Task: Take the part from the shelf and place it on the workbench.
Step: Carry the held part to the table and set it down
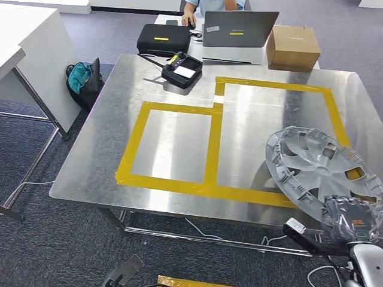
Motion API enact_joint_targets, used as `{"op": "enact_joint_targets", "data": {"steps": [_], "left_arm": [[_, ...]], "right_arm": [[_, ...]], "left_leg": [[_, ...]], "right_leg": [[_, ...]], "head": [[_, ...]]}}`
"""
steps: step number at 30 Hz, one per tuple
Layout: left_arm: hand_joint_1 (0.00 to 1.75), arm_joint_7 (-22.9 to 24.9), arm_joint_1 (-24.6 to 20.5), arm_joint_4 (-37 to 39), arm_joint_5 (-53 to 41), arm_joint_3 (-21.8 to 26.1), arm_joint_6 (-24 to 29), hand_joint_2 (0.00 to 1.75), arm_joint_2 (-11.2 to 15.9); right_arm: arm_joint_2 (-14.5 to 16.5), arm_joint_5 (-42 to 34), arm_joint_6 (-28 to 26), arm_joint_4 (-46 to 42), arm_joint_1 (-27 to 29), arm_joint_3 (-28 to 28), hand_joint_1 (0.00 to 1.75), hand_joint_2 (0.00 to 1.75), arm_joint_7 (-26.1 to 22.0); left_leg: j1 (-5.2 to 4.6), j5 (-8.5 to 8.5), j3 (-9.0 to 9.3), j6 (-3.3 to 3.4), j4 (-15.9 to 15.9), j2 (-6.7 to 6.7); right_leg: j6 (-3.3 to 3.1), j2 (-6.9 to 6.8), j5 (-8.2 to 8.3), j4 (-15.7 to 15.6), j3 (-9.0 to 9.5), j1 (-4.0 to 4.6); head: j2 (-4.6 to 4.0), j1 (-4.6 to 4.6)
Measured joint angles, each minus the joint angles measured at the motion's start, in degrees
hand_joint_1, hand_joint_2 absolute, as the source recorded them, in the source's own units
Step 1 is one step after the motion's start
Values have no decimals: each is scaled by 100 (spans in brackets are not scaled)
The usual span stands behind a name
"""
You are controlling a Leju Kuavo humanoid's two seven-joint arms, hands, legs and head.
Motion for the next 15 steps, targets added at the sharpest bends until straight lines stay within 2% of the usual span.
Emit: {"op": "enact_joint_targets", "data": {"steps": [9,15], "left_arm": [[0,34,-5,0,-20,-99,-7,175,-19],[0,34,-5,0,-25,-113,-7,175,-32]], "right_arm": [[58,63,-435,558,-102,-453,169,175,-303],[133,75,-516,728,-193,-578,169,175,-369]], "left_leg": [[-2,3,-1,4,0,1],[-1,5,-1,3,0,1]], "right_leg": [[0,1,5,0,-2,-1],[0,0,5,0,-2,-1]], "head": [[0,-1],[1,1]]}}
